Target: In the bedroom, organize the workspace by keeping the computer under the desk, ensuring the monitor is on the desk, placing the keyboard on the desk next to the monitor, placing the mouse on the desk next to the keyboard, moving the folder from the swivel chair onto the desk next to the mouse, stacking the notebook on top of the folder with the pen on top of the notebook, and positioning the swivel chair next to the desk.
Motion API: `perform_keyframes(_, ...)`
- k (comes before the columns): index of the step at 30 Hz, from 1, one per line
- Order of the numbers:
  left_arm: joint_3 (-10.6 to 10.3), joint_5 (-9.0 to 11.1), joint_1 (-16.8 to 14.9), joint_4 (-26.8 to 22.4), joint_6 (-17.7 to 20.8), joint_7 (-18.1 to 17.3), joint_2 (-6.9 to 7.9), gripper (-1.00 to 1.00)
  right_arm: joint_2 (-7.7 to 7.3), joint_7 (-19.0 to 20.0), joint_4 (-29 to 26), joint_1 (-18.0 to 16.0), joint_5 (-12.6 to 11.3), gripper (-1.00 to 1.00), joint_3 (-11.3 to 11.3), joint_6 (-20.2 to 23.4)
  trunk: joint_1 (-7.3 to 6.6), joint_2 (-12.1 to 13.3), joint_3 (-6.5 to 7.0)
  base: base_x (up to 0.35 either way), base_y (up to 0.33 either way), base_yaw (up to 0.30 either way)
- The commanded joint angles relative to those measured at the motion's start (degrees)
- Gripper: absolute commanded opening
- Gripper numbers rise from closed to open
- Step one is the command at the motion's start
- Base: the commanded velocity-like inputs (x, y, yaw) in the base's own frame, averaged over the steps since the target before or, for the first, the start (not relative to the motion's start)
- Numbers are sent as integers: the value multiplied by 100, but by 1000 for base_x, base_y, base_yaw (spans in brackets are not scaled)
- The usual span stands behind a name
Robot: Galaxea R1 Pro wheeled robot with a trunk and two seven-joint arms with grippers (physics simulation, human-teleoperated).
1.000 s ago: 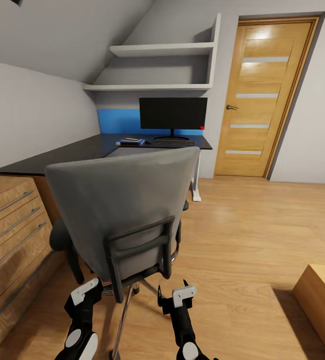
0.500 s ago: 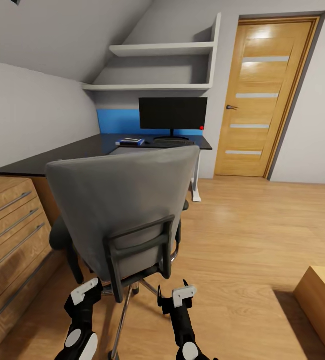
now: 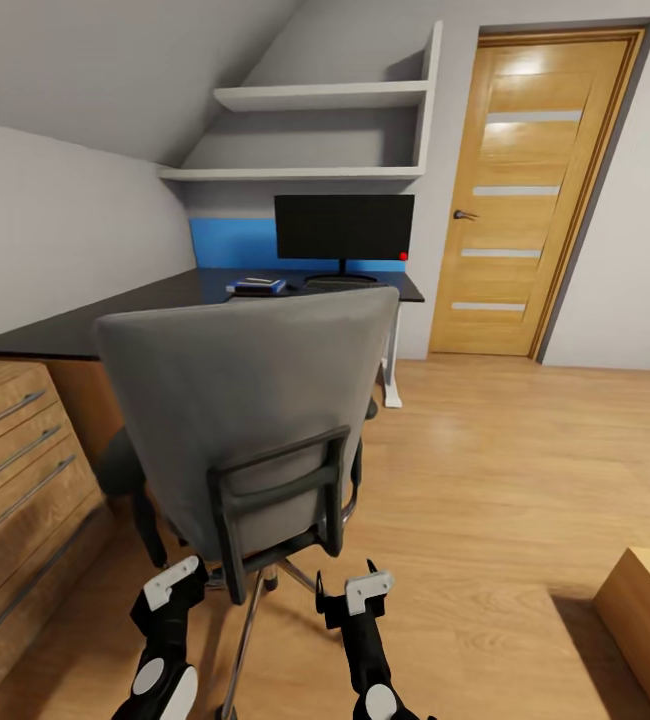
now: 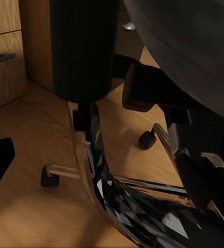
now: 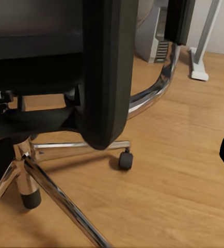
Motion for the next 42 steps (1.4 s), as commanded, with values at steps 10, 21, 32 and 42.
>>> perform_keyframes(10, -23, 48, -3, 6, -32, 24, -51, 100, 0, -31, 10, -7, -36, 100, 27, -30, 0, -2, -5, 125, -104, 0)
perform_keyframes(21, -25, 48, -3, 41, -32, 18, -52, 100, 0, -31, 10, -7, -36, 100, 31, -30, 0, -2, -5, 41, -38, 0)
perform_keyframes(32, -24, 49, -3, 70, -32, 15, -52, 100, 0, -31, 120, -8, -57, 100, 35, -31, 0, -2, -5, -146, 144, 1)
perform_keyframes(42, -23, 52, -3, 71, -32, 15, -52, 100, 0, -38, 171, -8, -75, 100, 28, -31, 0, -2, -37, -28, 28, 132)
